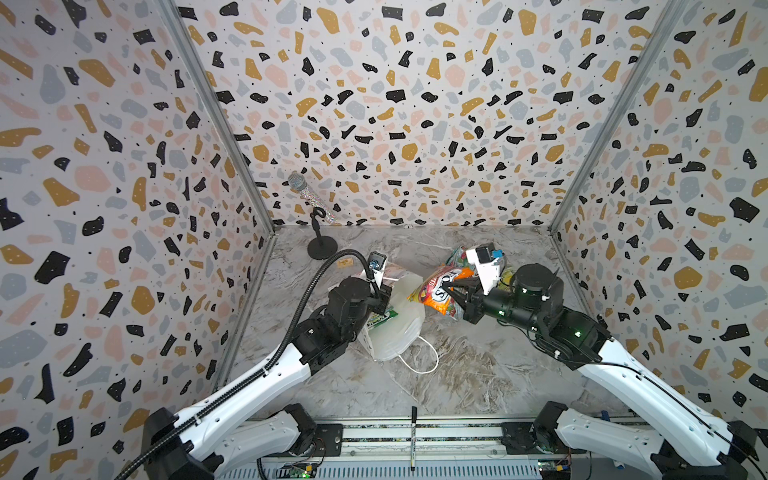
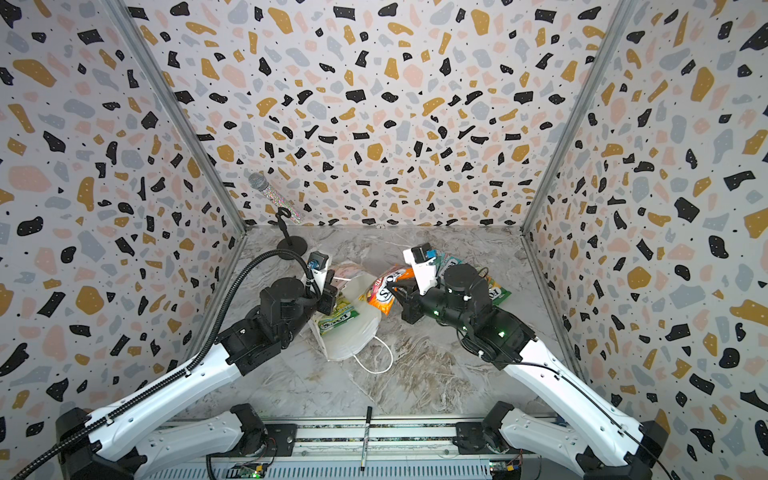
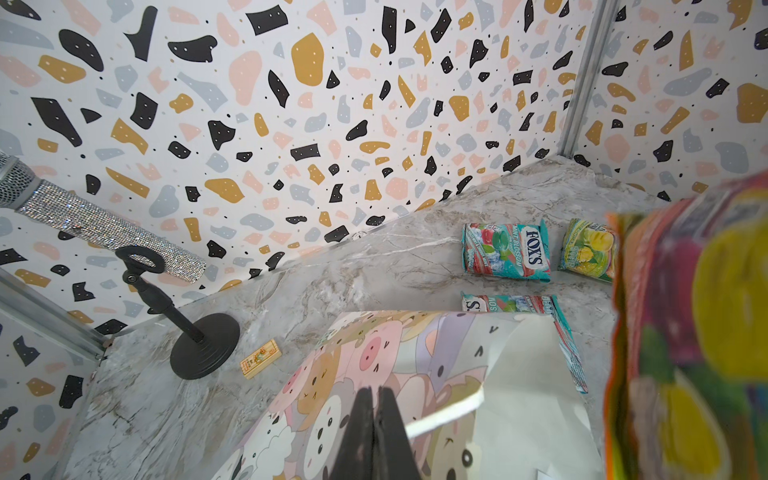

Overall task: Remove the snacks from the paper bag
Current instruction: 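Pull the orange Fruits packet up out of the bag with the right gripper, then lower the orange packet onto the table beside the others and open the right gripper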

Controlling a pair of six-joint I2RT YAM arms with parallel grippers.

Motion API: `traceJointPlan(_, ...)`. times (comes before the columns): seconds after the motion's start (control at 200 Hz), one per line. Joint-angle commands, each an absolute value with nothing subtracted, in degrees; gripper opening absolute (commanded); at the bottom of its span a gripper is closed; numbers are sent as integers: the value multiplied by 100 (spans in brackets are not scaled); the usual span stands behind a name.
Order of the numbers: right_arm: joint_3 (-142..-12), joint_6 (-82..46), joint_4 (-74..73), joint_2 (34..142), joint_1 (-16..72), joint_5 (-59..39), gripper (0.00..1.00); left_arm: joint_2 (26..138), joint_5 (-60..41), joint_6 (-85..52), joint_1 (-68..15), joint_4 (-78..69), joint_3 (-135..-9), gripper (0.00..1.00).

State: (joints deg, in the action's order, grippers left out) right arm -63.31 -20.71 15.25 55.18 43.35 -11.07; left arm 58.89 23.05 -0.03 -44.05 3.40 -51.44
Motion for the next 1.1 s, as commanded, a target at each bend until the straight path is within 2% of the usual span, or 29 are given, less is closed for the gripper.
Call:
traceJointPlan(0.0, -6554, -1828, 1943, 5280, 3958, -792, 0, 5871, 2388, 23, -4385, 185, -5106, 0)
traceJointPlan(0.325, -5808, -1728, 2623, 5082, 2570, -739, 0, 5854, 2382, 27, -4381, 196, -5106, 0)
traceJointPlan(0.516, -5147, -1808, 2485, 5256, 1782, -1083, 0, 5873, 2348, 31, -4384, 202, -5115, 0)
traceJointPlan(0.751, -4483, -1739, 1870, 5770, 1516, -1290, 0, 5845, 2374, 26, -4381, 193, -5106, 0)
traceJointPlan(0.981, -4237, -1722, 1129, 6263, 1208, -2465, 0, 5833, 2395, 33, -4385, 205, -5106, 0)
traceJointPlan(1.096, -4204, -1598, 1044, 6476, 1093, -2647, 0, 5810, 2428, 51, -4379, 195, -5098, 0)
